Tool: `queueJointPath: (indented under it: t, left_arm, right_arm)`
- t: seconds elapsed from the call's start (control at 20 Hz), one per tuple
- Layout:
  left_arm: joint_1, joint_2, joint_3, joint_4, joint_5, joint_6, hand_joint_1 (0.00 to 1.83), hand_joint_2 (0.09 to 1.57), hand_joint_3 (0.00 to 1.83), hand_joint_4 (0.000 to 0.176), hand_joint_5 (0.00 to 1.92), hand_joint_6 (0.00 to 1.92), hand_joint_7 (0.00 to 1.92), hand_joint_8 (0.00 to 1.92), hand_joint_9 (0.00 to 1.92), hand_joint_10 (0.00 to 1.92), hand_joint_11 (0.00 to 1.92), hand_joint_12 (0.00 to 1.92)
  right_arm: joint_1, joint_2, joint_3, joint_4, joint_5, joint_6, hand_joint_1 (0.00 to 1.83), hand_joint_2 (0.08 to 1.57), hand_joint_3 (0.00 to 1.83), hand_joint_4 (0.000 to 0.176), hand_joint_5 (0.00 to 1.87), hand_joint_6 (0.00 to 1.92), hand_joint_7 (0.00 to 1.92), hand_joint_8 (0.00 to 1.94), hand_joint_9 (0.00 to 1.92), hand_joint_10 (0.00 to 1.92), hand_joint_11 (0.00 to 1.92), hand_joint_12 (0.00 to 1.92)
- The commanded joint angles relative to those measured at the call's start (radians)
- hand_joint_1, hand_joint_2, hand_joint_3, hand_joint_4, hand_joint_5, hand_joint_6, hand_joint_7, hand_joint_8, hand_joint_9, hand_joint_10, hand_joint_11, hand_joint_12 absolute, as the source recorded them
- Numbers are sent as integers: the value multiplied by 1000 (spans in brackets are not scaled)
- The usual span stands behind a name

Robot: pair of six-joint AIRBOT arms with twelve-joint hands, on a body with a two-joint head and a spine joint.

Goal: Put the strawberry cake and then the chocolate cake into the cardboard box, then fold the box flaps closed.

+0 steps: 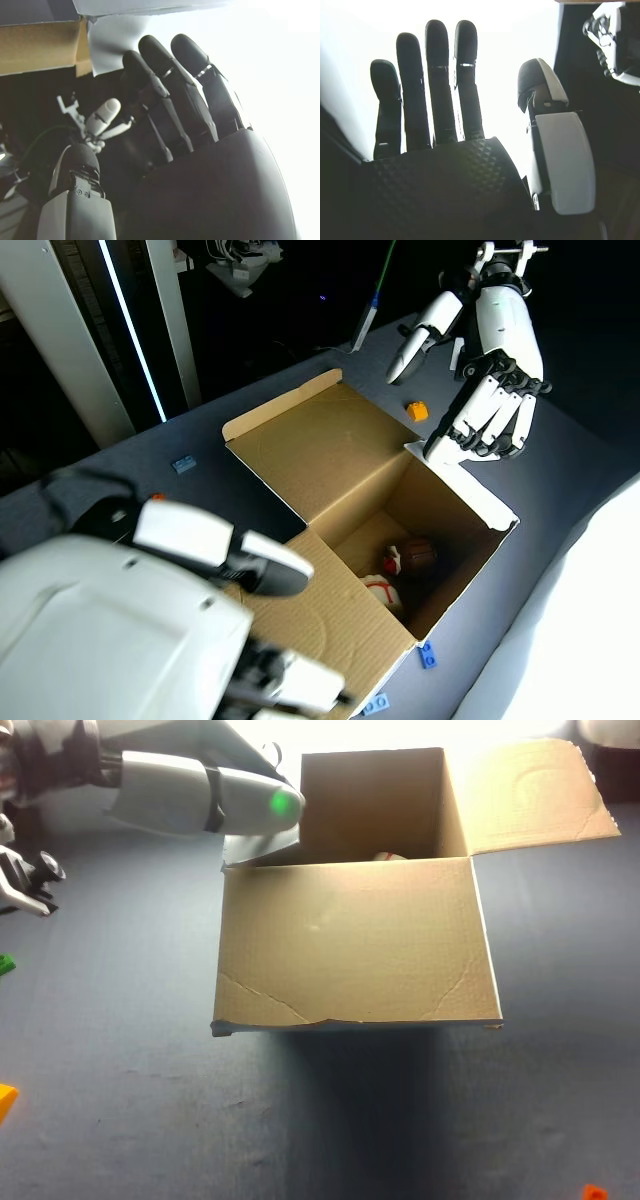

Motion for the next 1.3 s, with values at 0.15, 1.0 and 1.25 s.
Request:
queueJointPath:
  t: [0.15, 1.0, 1.25]
  left_arm:
    - [-2, -18, -7, -33, -74, 14, 195, 1144, 0, 0, 830, 2, 989, 11, 723, 676, 380, 1376]
    - [84, -75, 12, -34, -81, 62, 194, 1150, 0, 0, 828, 3, 978, 5, 792, 541, 414, 1322]
    - [98, -79, 12, -34, -84, 65, 202, 1151, 0, 0, 822, 0, 984, 1, 746, 662, 407, 1357]
  right_arm:
    - [-103, 98, -11, 85, 240, 4, 297, 1242, 0, 0, 675, 827, 723, 811, 533, 1297, 208, 1872]
    - [-470, 181, -111, 237, 455, -49, 221, 1347, 5, 0, 597, 405, 801, 93, 526, 966, 118, 1741]
    - [-563, 185, -121, 130, 516, 199, 166, 1389, 11, 0, 602, 387, 804, 66, 513, 971, 118, 1769]
